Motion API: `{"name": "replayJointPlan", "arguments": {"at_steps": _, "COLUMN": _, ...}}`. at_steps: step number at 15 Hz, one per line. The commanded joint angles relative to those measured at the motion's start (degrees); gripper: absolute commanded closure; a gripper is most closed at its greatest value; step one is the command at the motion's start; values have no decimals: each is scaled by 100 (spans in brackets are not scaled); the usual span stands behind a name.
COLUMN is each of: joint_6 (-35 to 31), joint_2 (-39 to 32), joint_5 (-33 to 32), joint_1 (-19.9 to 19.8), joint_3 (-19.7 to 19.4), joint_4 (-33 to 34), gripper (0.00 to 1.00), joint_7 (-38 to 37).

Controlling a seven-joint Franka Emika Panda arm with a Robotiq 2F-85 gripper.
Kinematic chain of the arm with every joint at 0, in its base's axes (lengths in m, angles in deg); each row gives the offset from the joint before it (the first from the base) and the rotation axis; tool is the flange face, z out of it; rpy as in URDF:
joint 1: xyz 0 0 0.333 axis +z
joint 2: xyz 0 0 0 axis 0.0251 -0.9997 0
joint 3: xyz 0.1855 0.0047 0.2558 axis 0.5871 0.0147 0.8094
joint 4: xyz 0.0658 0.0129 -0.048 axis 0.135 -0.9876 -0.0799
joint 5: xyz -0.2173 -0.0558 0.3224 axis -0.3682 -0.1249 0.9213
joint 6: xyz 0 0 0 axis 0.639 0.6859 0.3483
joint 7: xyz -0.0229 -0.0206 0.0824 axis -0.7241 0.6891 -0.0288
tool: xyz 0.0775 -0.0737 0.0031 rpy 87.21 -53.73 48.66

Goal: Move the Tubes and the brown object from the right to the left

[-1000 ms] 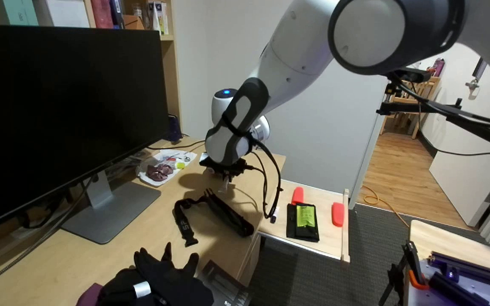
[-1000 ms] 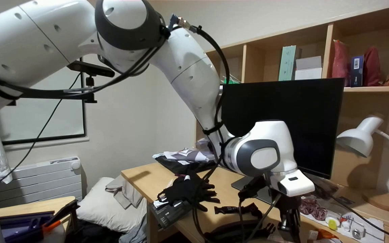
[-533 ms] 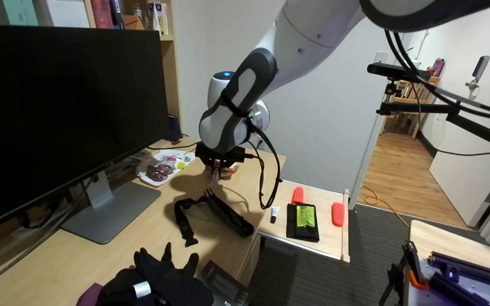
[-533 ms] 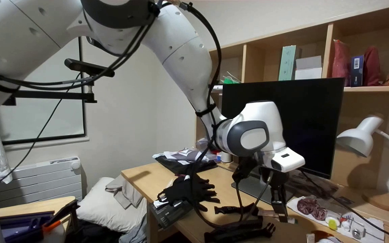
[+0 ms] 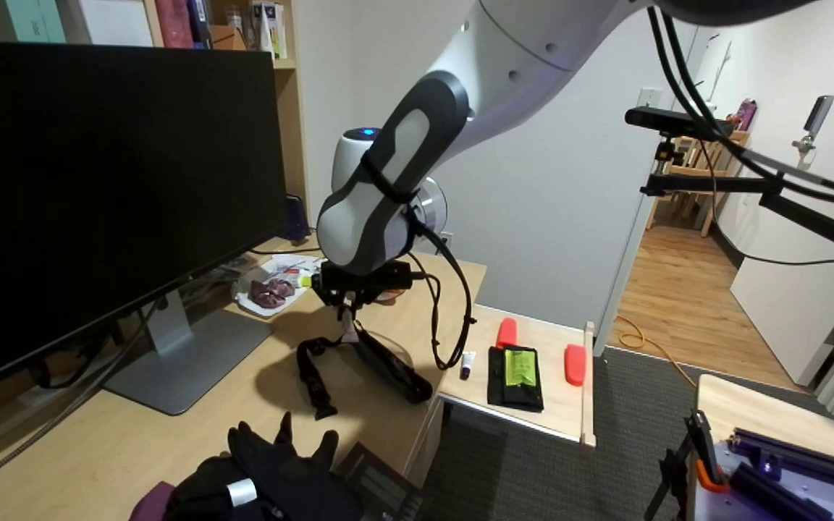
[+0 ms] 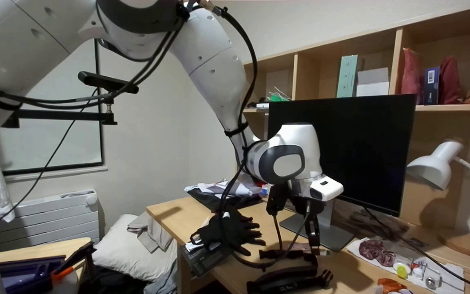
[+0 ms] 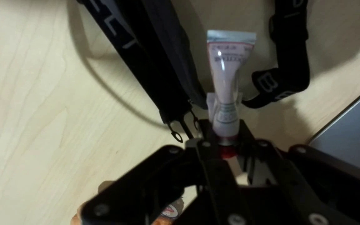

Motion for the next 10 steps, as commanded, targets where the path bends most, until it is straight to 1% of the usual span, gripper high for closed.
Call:
{"name": "replayJointPlan", "arguments": {"at_steps": 1, "joint_6": 16, "joint_2": -16, "joint_5": 157, "joint_1": 86, "joint_3": -108, "joint_4": 19, "gripper": 79, "joint_7": 118}}
{"name": "replayJointPlan", "arguments": {"at_steps": 2, "joint_6": 16, "joint_2": -17, "joint_5": 156, "joint_1": 84, "joint_3": -121, "joint_4": 19, "gripper": 79, "joint_7": 117}}
{"name": "replayJointPlan", "arguments": {"at_steps": 3, "joint_6": 16, "joint_2": -17, "joint_5": 155, "joint_1": 82, "joint_3": -127, "joint_4": 20, "gripper": 89, "joint_7": 117}}
{"name": "replayJointPlan", "arguments": {"at_steps": 4, "joint_6": 33, "joint_2": -24, "joint_5": 224, "joint_1": -12, "joint_3": 17, "joint_4": 60, "gripper": 89, "joint_7": 243}}
{"name": "replayJointPlan", "arguments": {"at_steps": 5, "joint_6": -147, "joint_2": -15, "joint_5": 272, "joint_1": -81, "joint_3": 194, "joint_4": 65, "gripper": 89, "joint_7": 423}}
{"name": "replayJointPlan", "arguments": {"at_steps": 7, "joint_6": -422, "joint_2": 19, "joint_5": 311, "joint_1": -76, "joint_3": 440, "joint_4": 63, "gripper": 89, "joint_7": 753}}
{"name": "replayJointPlan", "arguments": {"at_steps": 10, "joint_6": -905, "joint_2": -44, "joint_5": 255, "joint_1": 33, "joint_3": 730, "joint_4": 67, "gripper": 89, "joint_7": 1324}}
